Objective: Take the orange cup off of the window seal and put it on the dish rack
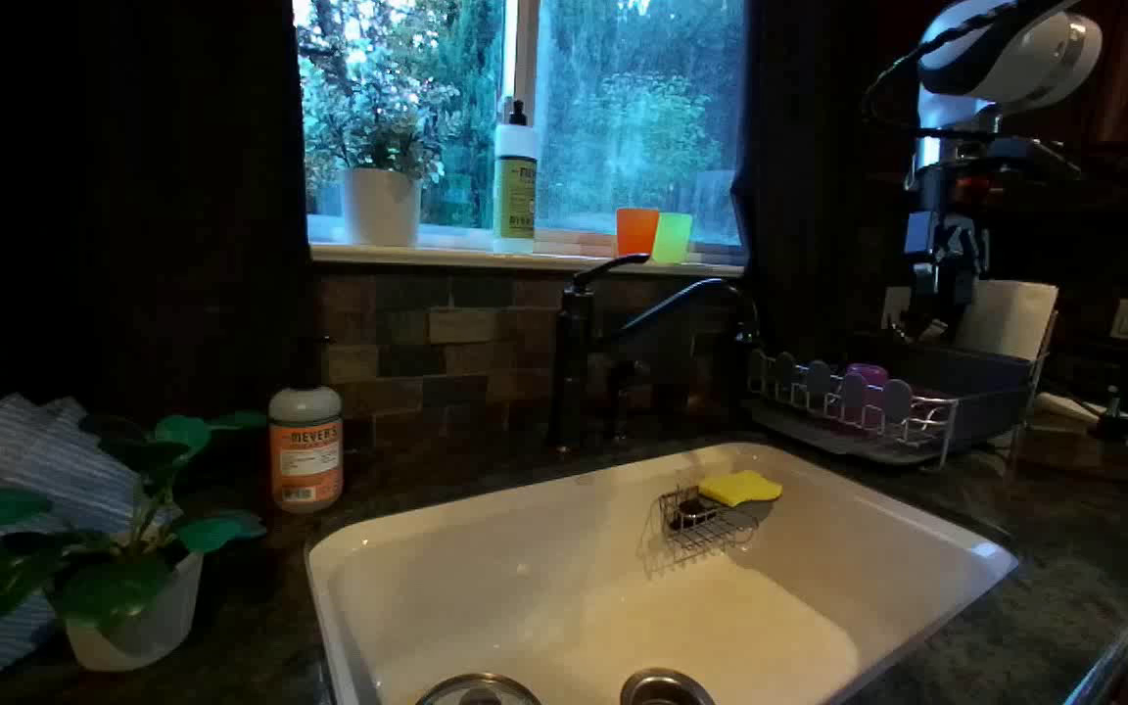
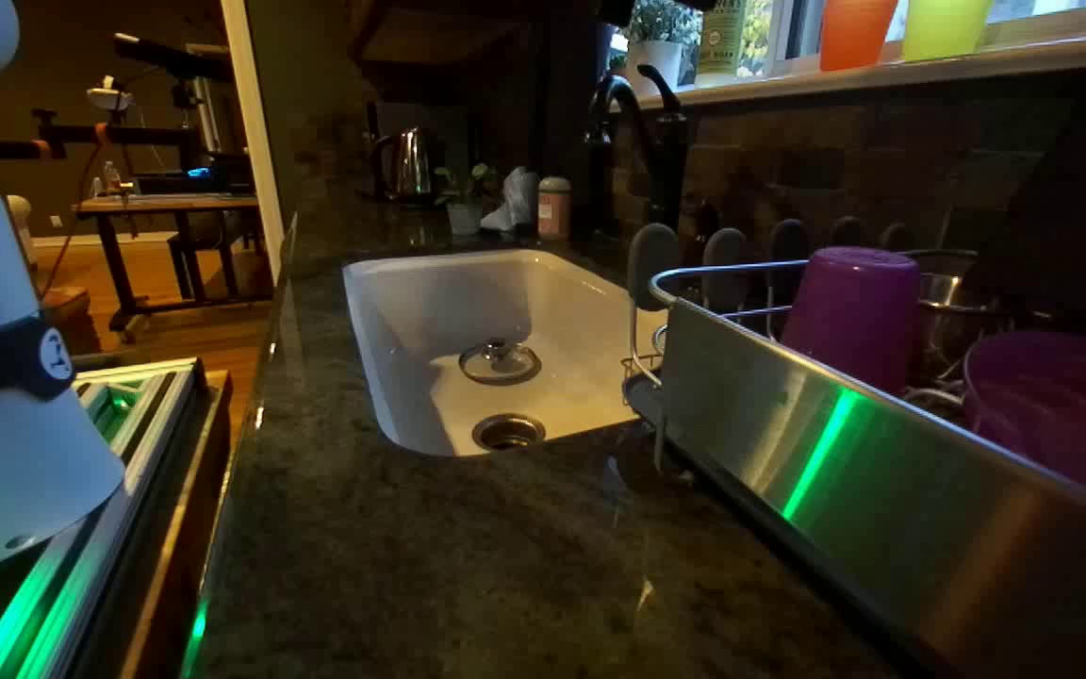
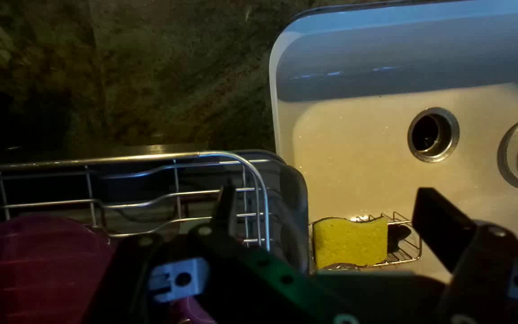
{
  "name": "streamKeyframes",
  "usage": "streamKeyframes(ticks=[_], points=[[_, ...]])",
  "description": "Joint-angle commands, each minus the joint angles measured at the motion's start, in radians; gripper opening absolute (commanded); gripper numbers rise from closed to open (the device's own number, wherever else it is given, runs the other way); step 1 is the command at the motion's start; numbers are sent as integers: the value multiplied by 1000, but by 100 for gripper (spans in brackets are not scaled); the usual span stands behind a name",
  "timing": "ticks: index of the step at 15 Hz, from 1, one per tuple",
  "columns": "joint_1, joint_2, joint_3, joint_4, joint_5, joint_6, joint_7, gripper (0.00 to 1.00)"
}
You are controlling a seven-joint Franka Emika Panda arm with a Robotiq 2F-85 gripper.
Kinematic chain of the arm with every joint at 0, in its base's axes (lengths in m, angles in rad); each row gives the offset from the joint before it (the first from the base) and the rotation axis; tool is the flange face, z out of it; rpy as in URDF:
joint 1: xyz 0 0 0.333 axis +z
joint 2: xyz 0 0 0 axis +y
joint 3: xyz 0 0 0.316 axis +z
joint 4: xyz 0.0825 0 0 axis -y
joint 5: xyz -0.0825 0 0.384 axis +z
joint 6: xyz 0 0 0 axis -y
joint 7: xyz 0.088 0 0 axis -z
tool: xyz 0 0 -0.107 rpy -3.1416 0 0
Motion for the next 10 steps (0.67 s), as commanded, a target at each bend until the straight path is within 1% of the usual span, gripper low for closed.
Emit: streamKeyframes(ticks=[1,3,6,7,8,10], points=[[-19,2,17,2,4,-2,-4,100],[-20,1,35,37,-10,35,49,100],[-16,2,73,109,-64,105,132,100],[-15,10,85,137,-94,101,138,100],[-19,1,67,96,-50,94,97,100],[-16,1,85,133,-74,93,118,100]])
